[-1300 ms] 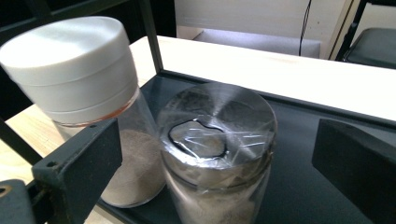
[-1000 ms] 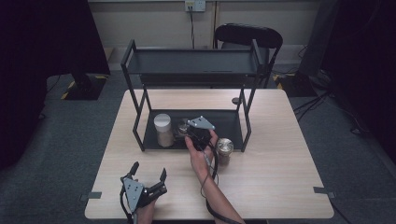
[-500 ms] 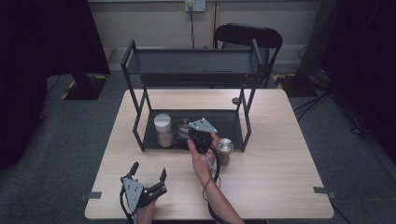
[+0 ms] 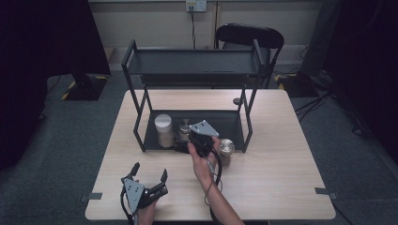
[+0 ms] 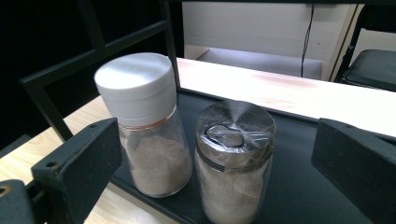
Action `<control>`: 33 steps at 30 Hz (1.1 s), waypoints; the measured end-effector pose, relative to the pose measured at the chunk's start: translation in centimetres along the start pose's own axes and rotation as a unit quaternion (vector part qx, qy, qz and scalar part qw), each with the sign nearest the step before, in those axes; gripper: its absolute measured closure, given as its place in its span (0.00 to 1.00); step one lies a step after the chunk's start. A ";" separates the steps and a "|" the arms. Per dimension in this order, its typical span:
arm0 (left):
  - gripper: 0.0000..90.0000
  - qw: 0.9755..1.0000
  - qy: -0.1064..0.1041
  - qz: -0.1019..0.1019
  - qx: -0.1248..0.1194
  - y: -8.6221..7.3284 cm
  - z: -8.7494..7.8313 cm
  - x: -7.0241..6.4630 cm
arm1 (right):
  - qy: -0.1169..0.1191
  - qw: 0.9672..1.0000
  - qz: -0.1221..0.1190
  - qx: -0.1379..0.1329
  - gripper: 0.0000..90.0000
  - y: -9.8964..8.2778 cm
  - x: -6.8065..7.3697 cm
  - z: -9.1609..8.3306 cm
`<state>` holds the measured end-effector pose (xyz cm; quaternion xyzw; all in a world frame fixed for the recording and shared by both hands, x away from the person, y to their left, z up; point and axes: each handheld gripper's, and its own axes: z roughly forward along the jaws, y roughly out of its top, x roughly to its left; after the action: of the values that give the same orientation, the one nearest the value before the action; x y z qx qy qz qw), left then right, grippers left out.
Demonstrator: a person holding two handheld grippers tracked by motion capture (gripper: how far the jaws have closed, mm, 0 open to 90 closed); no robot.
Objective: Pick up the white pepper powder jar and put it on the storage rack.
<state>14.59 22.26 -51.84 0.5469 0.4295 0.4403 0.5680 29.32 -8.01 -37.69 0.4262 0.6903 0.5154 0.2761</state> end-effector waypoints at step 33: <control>0.02 1.000 0.000 0.000 0.000 0.0 0.0 0.0 | 0.011 0.998 0.006 -0.056 0.01 -0.5 -1.5 -5.2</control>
<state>14.59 22.26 -51.83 0.5473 0.4293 0.4402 0.5678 25.67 -11.86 -36.65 0.4086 0.6604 0.5597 0.2893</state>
